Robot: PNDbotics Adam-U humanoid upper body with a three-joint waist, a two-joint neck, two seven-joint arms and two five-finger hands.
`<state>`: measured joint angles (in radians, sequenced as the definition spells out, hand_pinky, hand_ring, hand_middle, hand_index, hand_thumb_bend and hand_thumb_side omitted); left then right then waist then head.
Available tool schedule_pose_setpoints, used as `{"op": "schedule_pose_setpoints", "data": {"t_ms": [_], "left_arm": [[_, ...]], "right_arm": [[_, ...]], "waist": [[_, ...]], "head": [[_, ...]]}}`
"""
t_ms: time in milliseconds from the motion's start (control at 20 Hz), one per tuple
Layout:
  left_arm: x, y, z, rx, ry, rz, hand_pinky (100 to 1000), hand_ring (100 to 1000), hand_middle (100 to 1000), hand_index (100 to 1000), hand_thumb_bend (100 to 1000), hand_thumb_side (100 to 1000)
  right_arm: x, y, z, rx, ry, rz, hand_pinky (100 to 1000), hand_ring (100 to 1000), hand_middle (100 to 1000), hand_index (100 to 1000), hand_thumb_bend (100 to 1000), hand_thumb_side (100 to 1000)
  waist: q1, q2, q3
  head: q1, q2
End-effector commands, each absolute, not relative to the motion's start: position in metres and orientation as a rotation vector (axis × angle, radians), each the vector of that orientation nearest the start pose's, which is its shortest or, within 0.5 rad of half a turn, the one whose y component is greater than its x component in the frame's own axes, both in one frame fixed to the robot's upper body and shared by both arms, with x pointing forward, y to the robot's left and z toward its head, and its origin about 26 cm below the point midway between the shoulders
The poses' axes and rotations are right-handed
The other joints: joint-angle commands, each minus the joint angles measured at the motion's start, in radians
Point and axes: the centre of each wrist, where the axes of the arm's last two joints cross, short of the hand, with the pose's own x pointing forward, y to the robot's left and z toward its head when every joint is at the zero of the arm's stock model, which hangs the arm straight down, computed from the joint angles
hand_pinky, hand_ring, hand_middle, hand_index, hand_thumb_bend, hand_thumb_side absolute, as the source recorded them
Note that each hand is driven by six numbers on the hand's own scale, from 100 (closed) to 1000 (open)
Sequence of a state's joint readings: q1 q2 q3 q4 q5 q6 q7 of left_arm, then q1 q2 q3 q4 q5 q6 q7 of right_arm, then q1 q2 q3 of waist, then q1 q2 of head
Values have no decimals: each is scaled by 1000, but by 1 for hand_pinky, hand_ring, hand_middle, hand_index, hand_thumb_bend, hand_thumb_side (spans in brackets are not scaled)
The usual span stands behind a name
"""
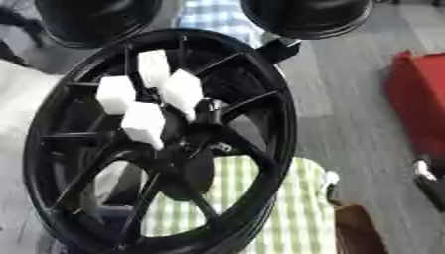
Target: Pull the pin out of the wheel hub.
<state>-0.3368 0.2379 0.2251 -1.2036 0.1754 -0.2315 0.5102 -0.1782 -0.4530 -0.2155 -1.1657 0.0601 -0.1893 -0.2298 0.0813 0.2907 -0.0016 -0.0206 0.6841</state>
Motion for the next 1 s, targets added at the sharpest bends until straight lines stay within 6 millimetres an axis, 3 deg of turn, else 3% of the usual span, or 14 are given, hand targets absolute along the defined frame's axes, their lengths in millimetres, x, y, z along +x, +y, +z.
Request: {"op": "schedule_pose_setpoints", "data": {"t_ms": [50,400,550,750,1000], "left_arm": [[361,354,29,539,-1776,577,682,658,496,710,462,629],[362,354,30,534,-1779,579,682,659,497,710,466,625],[366,354,49,538,-1826,585,684,664,501,714,459,612],[369,361,113,601,-1974,441,688,671,508,718,443,585],[359,363,223,698,-2202,98,698,678,522,723,446,532]], "right_arm": [[303,-442,15,-754,-1599,28,640,638,542,690,100,523],[303,-443,15,-759,-1595,27,640,638,542,690,100,523],[301,-444,14,-767,-1590,5,640,638,542,690,100,523],[297,-448,11,-782,-1579,-18,640,638,542,690,100,521],[290,-454,9,-807,-1562,-23,640,638,541,690,100,519]], "waist": [[-3,-11,-1],[-2,-11,-3],[1,-10,-11],[4,-14,-16],[13,-23,-11]], "head": [[-2,-8],[-6,-7],[-17,-8],[-43,-6],[-61,1]]}}
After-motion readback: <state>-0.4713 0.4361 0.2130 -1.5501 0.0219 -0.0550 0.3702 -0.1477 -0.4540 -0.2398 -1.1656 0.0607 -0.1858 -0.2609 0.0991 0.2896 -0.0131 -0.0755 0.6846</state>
